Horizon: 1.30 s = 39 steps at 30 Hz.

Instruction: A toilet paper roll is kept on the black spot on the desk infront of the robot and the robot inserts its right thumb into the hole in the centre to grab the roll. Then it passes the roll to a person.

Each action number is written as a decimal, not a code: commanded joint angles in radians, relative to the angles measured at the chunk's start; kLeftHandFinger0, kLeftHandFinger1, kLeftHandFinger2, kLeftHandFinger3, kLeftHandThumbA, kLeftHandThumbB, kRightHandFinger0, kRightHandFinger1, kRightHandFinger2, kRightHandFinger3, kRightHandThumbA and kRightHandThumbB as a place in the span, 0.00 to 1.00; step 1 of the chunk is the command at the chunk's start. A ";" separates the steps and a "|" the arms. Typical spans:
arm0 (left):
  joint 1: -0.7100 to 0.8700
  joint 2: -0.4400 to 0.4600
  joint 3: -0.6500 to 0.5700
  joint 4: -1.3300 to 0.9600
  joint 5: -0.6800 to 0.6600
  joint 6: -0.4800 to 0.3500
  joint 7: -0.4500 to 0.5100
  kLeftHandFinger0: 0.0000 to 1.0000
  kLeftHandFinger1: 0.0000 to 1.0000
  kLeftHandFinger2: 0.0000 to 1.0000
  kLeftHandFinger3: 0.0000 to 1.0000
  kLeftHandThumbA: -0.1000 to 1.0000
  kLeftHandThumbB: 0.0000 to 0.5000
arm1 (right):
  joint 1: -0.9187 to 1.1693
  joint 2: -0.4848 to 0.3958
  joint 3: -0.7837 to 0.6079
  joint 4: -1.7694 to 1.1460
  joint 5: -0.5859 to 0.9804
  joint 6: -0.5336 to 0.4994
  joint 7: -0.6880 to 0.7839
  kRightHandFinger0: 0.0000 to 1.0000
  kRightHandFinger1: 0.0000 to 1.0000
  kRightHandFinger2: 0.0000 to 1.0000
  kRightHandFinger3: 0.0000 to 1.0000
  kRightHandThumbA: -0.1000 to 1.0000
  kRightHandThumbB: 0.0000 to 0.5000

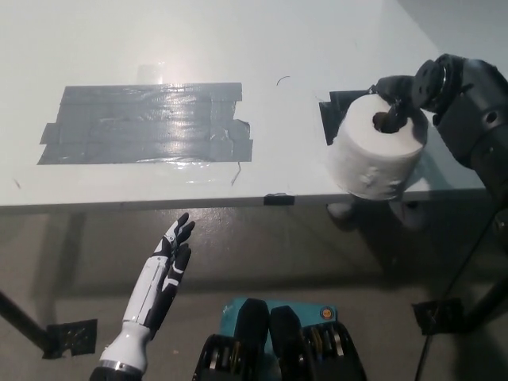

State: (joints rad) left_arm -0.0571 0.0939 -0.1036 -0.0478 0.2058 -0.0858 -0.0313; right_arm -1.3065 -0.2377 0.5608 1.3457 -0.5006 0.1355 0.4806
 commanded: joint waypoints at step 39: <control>-0.049 0.013 0.004 -0.017 -0.008 -0.015 -0.010 1.00 1.00 1.00 1.00 0.99 0.16 | 0.399 0.249 -1.130 -0.632 1.116 0.334 -0.021 0.00 0.10 0.61 0.92 0.00 0.29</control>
State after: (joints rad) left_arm -0.0692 0.0957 -0.1032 -0.0317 0.2055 -0.0852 -0.0313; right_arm -0.9622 -0.1397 -0.5769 1.1261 0.1603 0.2528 0.3839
